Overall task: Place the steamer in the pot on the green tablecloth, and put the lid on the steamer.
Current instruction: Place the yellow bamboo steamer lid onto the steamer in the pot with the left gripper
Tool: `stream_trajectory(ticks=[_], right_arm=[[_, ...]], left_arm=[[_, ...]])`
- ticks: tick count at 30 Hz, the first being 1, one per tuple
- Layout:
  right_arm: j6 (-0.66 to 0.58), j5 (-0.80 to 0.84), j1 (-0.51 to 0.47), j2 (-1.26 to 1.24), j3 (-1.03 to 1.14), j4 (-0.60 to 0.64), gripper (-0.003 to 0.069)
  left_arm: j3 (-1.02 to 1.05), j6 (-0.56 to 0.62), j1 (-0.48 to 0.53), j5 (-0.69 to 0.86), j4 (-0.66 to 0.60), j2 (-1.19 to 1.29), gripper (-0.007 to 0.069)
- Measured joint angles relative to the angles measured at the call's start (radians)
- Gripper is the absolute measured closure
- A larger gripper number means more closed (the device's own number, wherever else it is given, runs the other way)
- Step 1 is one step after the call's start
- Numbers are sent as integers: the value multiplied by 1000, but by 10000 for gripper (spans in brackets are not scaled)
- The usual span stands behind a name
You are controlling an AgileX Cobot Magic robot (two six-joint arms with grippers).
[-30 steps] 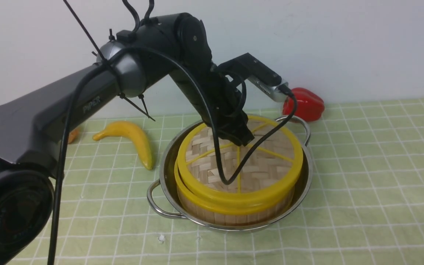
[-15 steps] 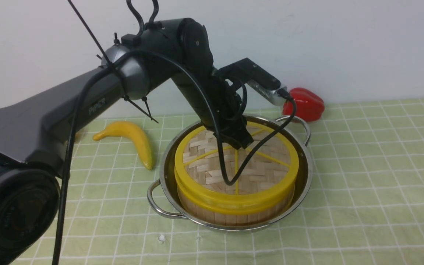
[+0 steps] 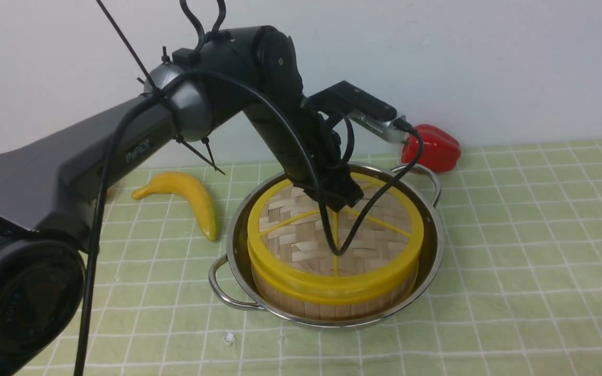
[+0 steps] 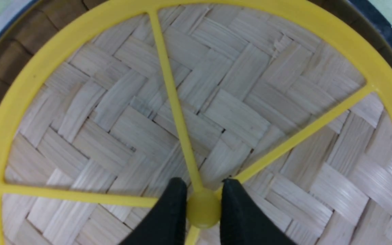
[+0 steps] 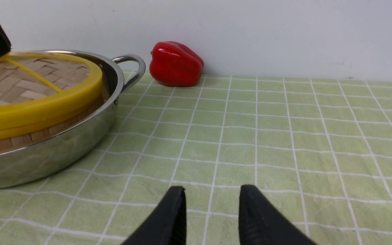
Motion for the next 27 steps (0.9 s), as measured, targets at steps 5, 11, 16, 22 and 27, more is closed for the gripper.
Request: stream_trajectory(ticks=[5, 11, 16, 22, 27], right_arm=[[0, 0, 0, 0, 0, 0, 416], [0, 0, 0, 0, 0, 0, 416], [0, 0, 0, 0, 0, 1, 416], [0, 0, 0, 0, 0, 3, 416], [0, 0, 0, 0, 0, 3, 416]], left_arm=[[-1, -32, 0, 8, 9, 0, 505], [-1, -74, 0, 20, 25, -12, 505], [0, -84, 0, 48, 54, -23, 505], [0, -91, 0, 51, 56, -23, 505], [0, -89, 0, 44, 56, -23, 505]])
